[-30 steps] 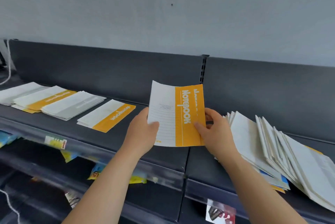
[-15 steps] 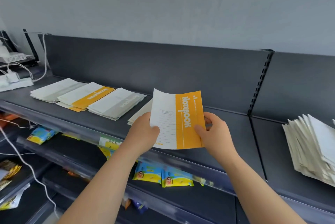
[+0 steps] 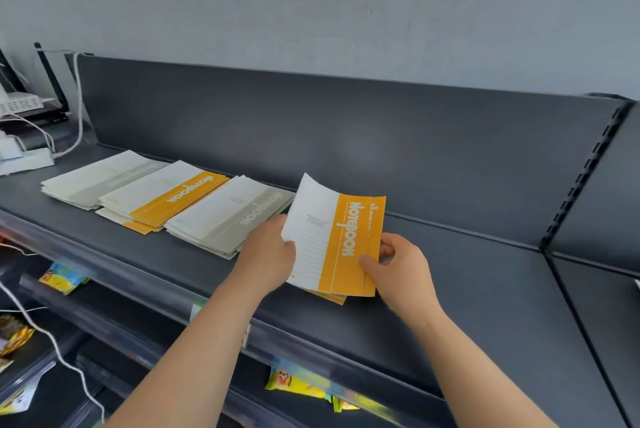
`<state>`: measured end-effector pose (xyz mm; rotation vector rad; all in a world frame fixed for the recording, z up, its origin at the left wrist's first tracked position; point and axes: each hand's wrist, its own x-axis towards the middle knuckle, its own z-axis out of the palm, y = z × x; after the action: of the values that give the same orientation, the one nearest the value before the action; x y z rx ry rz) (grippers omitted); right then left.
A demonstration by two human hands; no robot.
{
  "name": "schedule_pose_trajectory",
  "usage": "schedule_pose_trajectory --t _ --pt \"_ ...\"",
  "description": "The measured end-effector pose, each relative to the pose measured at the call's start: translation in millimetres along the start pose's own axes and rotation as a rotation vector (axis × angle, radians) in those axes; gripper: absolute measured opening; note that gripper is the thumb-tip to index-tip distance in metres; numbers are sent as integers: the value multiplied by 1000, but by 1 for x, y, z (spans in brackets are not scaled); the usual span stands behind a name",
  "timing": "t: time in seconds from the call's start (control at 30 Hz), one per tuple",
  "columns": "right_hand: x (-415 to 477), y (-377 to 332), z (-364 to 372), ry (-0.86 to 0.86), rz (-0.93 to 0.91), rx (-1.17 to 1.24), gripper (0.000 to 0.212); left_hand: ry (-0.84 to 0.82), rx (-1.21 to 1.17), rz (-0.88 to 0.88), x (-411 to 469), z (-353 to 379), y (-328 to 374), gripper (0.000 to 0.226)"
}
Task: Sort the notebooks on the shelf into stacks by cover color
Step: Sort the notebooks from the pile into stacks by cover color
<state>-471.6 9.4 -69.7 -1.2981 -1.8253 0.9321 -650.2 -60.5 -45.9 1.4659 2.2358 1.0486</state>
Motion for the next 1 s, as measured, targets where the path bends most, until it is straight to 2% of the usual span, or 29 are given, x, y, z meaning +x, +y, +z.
schedule_pose_trajectory --t 0.1,0.23,0.43,0.63,0.73,0.8,0.83,1.0 --pt "8 2 10 -15 46 -38 30 -38 68 13 15 0 -11 32" --pt "12 5 19 -45 97 -166 17 -115 143 24 30 2 -25 25" --pt "13 -1 32 -49 134 -450 23 -150 225 58 44 4 -41 20" --pt "8 -10 34 -19 155 -495 23 -193 379 150 44 1 -45 22" --pt "1 -15 25 69 135 -526 12 -124 449 263 42 -5 -37 33" --pt "-6 -17 16 165 114 -597 38 -77 439 356 39 -9 -27 42" --pt "-10 -18 11 211 111 -618 44 -64 421 399 36 -11 -20 44" --pt "-34 -18 -14 344 90 -724 35 -76 254 575 19 -6 8 33"
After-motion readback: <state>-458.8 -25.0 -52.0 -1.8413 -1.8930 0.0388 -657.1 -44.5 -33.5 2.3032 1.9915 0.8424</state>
